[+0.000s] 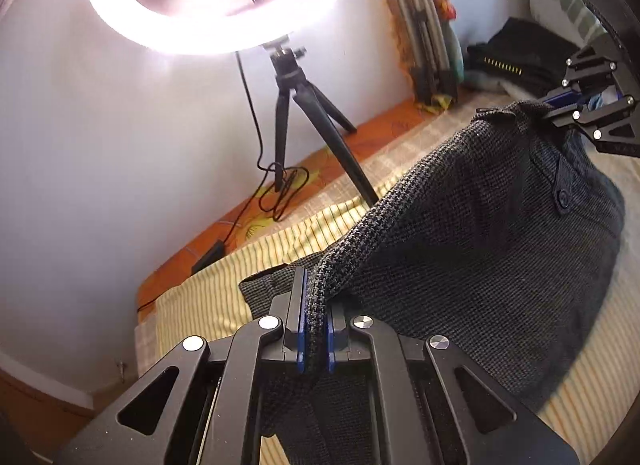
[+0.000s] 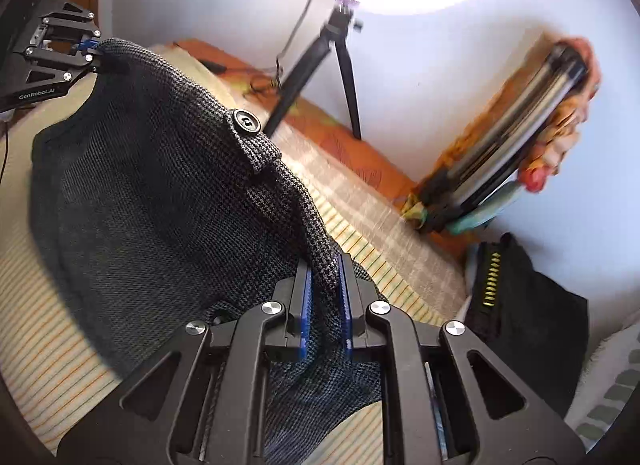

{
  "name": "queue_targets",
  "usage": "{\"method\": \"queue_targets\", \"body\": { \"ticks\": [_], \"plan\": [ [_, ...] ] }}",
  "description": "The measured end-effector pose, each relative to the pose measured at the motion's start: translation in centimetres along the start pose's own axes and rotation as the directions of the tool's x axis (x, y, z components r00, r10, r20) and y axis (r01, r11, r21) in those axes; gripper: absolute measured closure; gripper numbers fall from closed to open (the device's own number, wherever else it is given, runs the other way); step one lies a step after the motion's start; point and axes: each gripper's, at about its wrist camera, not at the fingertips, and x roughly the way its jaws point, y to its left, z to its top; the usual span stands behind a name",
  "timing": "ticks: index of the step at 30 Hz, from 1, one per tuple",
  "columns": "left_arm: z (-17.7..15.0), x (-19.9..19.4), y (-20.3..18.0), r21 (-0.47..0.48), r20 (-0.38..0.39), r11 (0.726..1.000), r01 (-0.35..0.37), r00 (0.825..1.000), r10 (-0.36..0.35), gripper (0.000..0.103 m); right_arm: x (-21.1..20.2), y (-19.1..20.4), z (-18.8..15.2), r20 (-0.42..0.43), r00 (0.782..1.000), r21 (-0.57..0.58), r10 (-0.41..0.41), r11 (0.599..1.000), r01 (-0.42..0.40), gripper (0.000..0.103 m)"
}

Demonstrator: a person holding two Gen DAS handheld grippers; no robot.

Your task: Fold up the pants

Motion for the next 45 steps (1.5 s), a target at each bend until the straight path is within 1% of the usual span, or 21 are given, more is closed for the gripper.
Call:
{"method": "queue_targets", "body": {
  "ticks": [10,14,15,16,17,18,19,21,22,23,24,25,26,27,31,33,36,38,41,44,45],
  "plan": [
    [0.4,6.3,-0.2,0.026,-0.084,1.0,0.016,0.996,-0.014,0.097,5.2,-1.1,0.0,-0.074,0.997,-0.001,0.025,1.0,-0.025,0.091],
    [0.4,7.6,-0.4,0.024,-0.105,1.0,0.015,0.994,-0.013,0.091,6.8,-1.6,0.1,-0.102,0.994,0.002,0.036,0.999,-0.036,0.091],
    [0.3,8.0,-0.4,0.026,-0.114,1.0,0.011,0.993,-0.008,0.085,7.1,-1.8,0.1,-0.107,0.994,0.005,0.038,0.999,-0.038,0.091],
    [0.3,8.2,-0.3,0.025,-0.119,1.0,0.004,0.993,-0.001,0.074,7.3,-1.9,0.1,-0.11,0.993,0.01,0.038,0.999,-0.037,0.09],
    [0.2,8.4,-0.1,0.02,-0.122,1.0,-0.011,0.992,0.013,0.069,7.5,-2.0,0.1,-0.112,0.993,0.018,0.04,0.999,-0.038,0.09],
    [0.3,8.5,0.3,0.011,-0.123,1.0,-0.024,0.992,0.025,0.058,7.6,-2.1,0.1,-0.116,0.993,0.024,0.039,0.999,-0.036,0.09],
    [0.3,8.5,0.6,0.003,-0.126,0.999,-0.036,0.991,0.036,0.05,7.8,-2.3,0.1,-0.118,0.992,0.029,0.036,0.999,-0.033,0.09],
    [0.2,8.5,1.8,-0.027,-0.129,0.998,-0.063,0.99,0.059,0.046,8.0,-2.6,0.1,-0.125,0.991,0.045,0.045,0.998,-0.039,0.088],
    [0.1,8.4,2.7,-0.052,-0.131,0.996,-0.07,0.989,0.063,0.042,8.2,-2.9,0.0,-0.126,0.991,0.057,0.04,0.998,-0.033,0.085],
    [0.0,8.3,3.3,-0.068,-0.133,0.995,-0.074,0.989,0.065,0.039,8.3,-3.3,0.1,-0.124,0.992,0.07,0.031,0.997,-0.023,0.079],
    [-0.1,8.1,4.2,-0.096,-0.133,0.992,-0.083,0.989,0.069,0.034,8.5,-3.7,0.2,-0.121,0.992,0.076,0.022,0.997,-0.013,0.067],
    [-0.2,8.0,4.7,-0.115,-0.134,0.989,-0.089,0.988,0.074,0.034,8.5,-4.0,0.2,-0.121,0.993,0.078,-0.004,0.997,0.013,0.058],
    [-0.3,7.9,5.2,-0.132,-0.136,0.987,-0.09,0.988,0.071,0.034,8.3,-3.9,0.3,-0.119,0.992,0.079,-0.041,0.996,0.051,0.042],
    [-0.5,7.5,5.7,-0.15,-0.136,0.985,-0.089,0.988,0.069,0.033,8.1,-4.0,0.4,-0.114,0.991,0.083,-0.064,0.994,0.074,0.034],
    [-0.8,5.5,6.1,-0.147,-0.11,0.983,-0.112,0.989,0.097,0.033,7.2,-5.5,0.3,-0.112,0.99,0.144,-0.084,0.985,0.1,0.032],
    [-0.9,4.6,6.5,-0.166,-0.102,0.978,-0.131,0.988,0.115,0.032,6.2,-5.6,-0.2,-0.101,0.991,0.165,-0.09,0.98,0.106,0.032],
    [-1.1,4.5,8.0,-0.21,-0.112,0.974,-0.089,0.991,0.066,0.031,4.8,-5.8,-1.1,-0.087,0.993,0.216,-0.078,0.972,0.095,0.032],
    [-0.9,4.1,8.0,-0.22,-0.115,0.968,-0.119,0.989,0.096,0.031,3.6,-5.7,-2.0,-0.093,0.992,0.249,-0.085,0.963,0.105,0.032],
    [-1.2,2.1,8.5,-0.278,-0.077,0.959,-0.061,0.996,0.041,0.031,1.7,-5.1,-3.5,-0.087,0.995,0.318,-0.047,0.945,0.073,0.032],
    [-2.3,-0.3,8.8,-0.321,-0.053,0.946,-0.036,0.998,0.02,0.031,-0.5,-3.9,-5.0,-0.057,0.998,0.358,-0.016,0.933,0.035,0.032],
    [-3.1,-1.3,9.1,-0.361,-0.039,0.933,-0.006,0.999,-0.009,0.031,-1.3,-3.4,-5.4,-0.046,0.999,0.373,-0.011,0.927,0.028,0.031]
  ]
}}
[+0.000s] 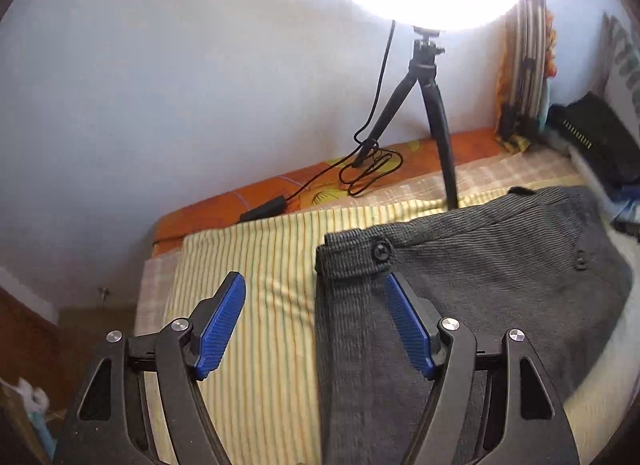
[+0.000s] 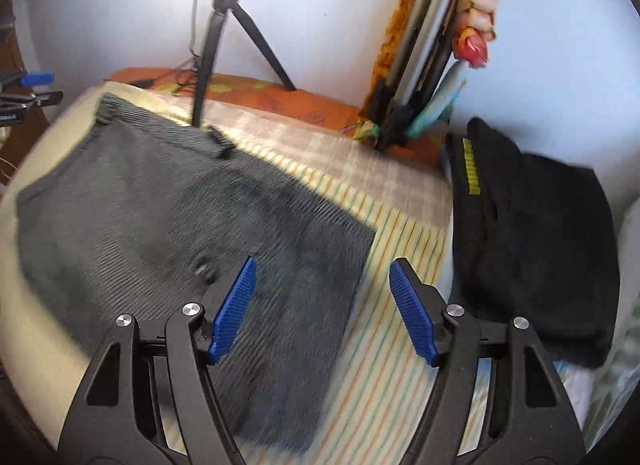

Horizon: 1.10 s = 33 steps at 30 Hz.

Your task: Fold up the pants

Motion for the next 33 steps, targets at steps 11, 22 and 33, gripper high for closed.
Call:
{"method": "queue_targets", "body": {
  "ticks": [11,22,33],
  "plan": [
    [-8.5,-4.5,1.1,-0.242,-0.018,0.964,0.109,0.993,-0.116,0.031,-4.7,4.7,-7.0,0.038,0.959,0.18,0.282,0.942,-0.284,0.026],
    [-14.4,-4.2,0.4,-0.32,-0.082,0.941,0.112,0.986,-0.145,0.033,-1.6,11.1,-9.7,-0.012,0.908,0.179,0.418,0.895,-0.409,0.026],
    [-15.4,-1.3,-0.1,-0.3,-0.137,0.95,0.086,0.982,-0.132,0.046,2.0,15.5,-8.9,-0.034,0.897,0.132,0.441,0.892,-0.433,0.026]
  ]
}}
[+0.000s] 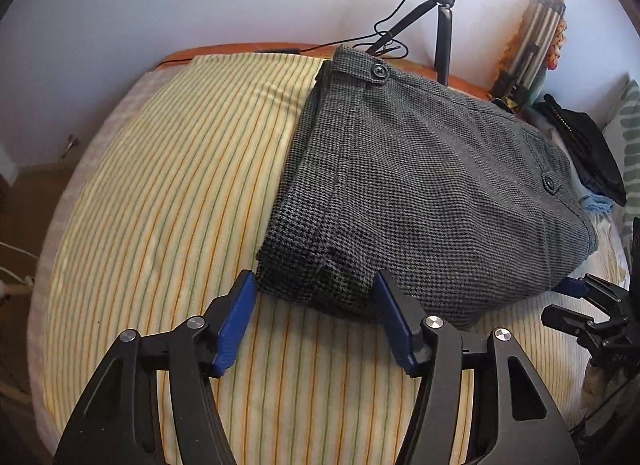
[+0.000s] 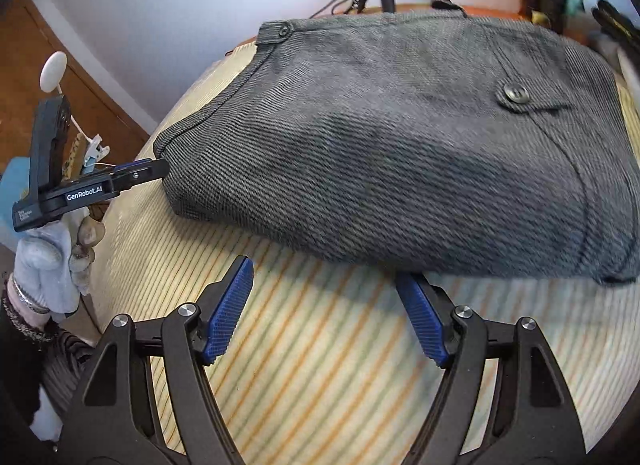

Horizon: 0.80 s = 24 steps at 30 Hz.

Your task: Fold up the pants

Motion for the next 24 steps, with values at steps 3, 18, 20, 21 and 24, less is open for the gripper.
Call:
{"method": "queue_targets", "body": {
  "ticks": [3,18,20,21,24],
  "plan": [
    [0.3,0.7,0.2,0.004,-0.006,1.0,-0.009,1.0,0.009,0.051,0.5,0.5,0.6,0.002,1.0,-0.026,-0.004,1.0,0.004,0.026],
    [2.1,0.2,0.1,-0.01,0.053,1.0,-0.026,0.998,0.027,0.054,3.1,2.1,3.2,0.037,0.98,0.007,0.195,0.981,-0.195,0.044],
    [2.4,0.0,0.2,-0.013,0.068,0.999,-0.029,0.997,0.03,0.054,3.5,2.3,3.6,0.016,0.965,0.03,0.262,0.964,-0.262,0.059],
    [2.5,-0.3,0.3,-0.015,0.079,0.999,-0.034,0.996,0.036,0.054,3.5,2.4,3.7,0.016,0.96,0.04,0.28,0.959,-0.28,0.063],
    [2.6,-0.8,0.7,-0.029,0.095,0.999,-0.038,0.995,0.04,0.054,2.9,2.7,4.1,0.02,0.944,0.063,0.331,0.941,-0.331,0.067]
  ]
}}
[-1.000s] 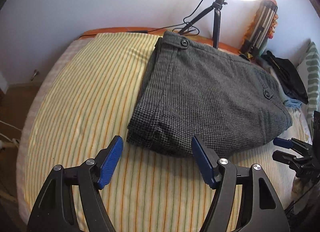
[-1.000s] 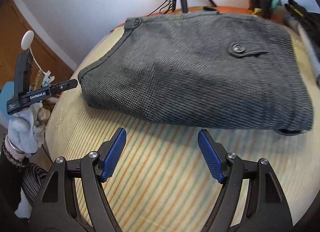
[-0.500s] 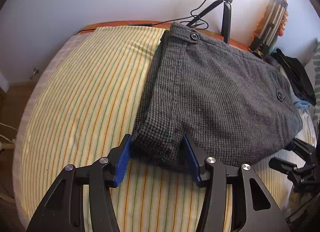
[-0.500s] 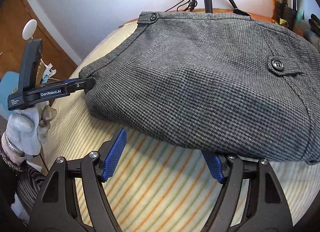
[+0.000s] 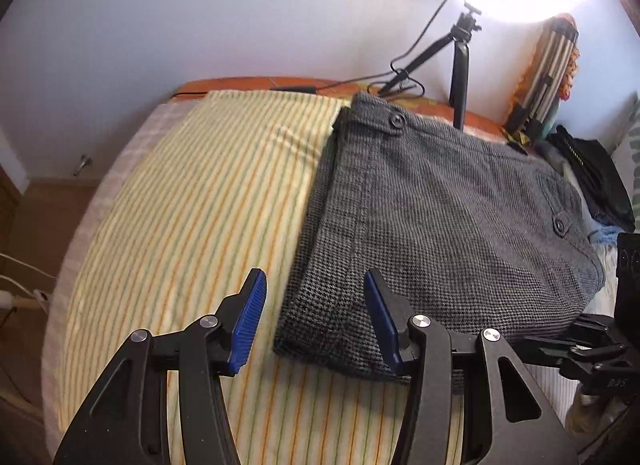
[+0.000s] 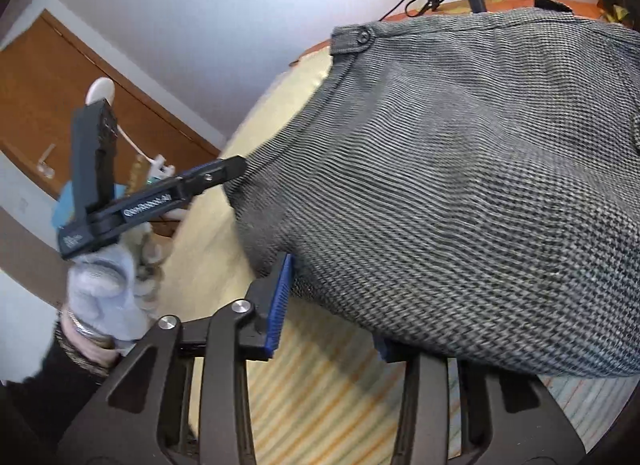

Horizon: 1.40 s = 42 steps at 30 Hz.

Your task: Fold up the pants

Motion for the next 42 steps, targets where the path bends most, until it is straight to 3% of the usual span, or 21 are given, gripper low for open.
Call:
{"method": "queue_targets", "body": {
  "ticks": [4,6,10,15,17,19,23,27,31,36,38,42],
  "plan": [
    [0.1,-0.5,0.2,0.0,0.019,1.0,-0.013,1.0,0.013,0.054,-1.5,-1.5,0.3,0.027,0.986,0.184,0.167,0.968,-0.169,0.067],
    [0.2,-0.7,0.2,-0.001,0.025,1.0,-0.014,1.0,0.014,0.054,-1.7,-2.1,0.5,0.06,0.978,0.234,0.202,0.949,-0.21,0.067],
    [0.2,-0.9,0.0,-0.001,0.033,1.0,-0.016,0.999,0.016,0.054,-0.5,-0.6,0.4,0.024,0.995,0.144,0.093,0.985,-0.096,0.067],
    [0.1,-0.9,0.4,-0.006,0.024,1.0,-0.005,1.0,0.005,0.054,1.8,0.5,-0.6,-0.029,1.0,0.102,0.011,0.995,-0.008,0.063],
    [0.1,-0.7,0.3,-0.007,0.014,1.0,0.004,1.0,-0.004,0.054,3.1,0.3,-0.9,-0.062,0.998,0.138,0.019,0.99,-0.011,0.063],
    [0.0,-0.3,0.1,0.008,0.0,1.0,0.01,1.0,-0.01,0.054,4.2,0.0,-1.2,-0.094,0.995,0.182,0.036,0.983,-0.018,0.08],
    [-0.5,1.0,-0.6,0.086,-0.028,0.993,-0.078,0.996,0.08,0.054,4.1,-1.7,-1.7,-0.065,0.992,0.351,0.11,0.933,-0.08,0.086],
    [-1.4,2.5,-0.3,0.1,-0.072,0.989,-0.105,0.991,0.113,0.05,4.5,-1.2,-1.8,-0.095,0.992,0.323,0.078,0.945,-0.043,0.087],
    [-1.5,2.3,-1.0,0.153,-0.049,0.978,-0.143,0.987,0.152,0.05,3.5,-0.2,-1.8,-0.099,0.993,0.283,0.059,0.959,-0.029,0.08],
    [-1.2,1.1,-1.1,0.157,-0.016,0.971,-0.178,0.983,0.183,0.051,-1.7,-1.8,-3.3,-0.012,0.999,0.275,-0.03,0.961,0.032,0.051],
    [-1.0,0.2,-1.5,0.172,0.026,0.964,-0.202,0.979,0.2,0.051,-4.4,-3.5,-4.6,0.039,0.997,0.319,-0.068,0.946,0.053,0.047],
    [-0.9,-2.0,-3.9,0.172,0.077,0.982,-0.072,0.995,0.06,0.051,-9.0,-7.7,-6.4,0.124,0.978,0.474,-0.168,0.876,0.09,0.046]
  ]
}}
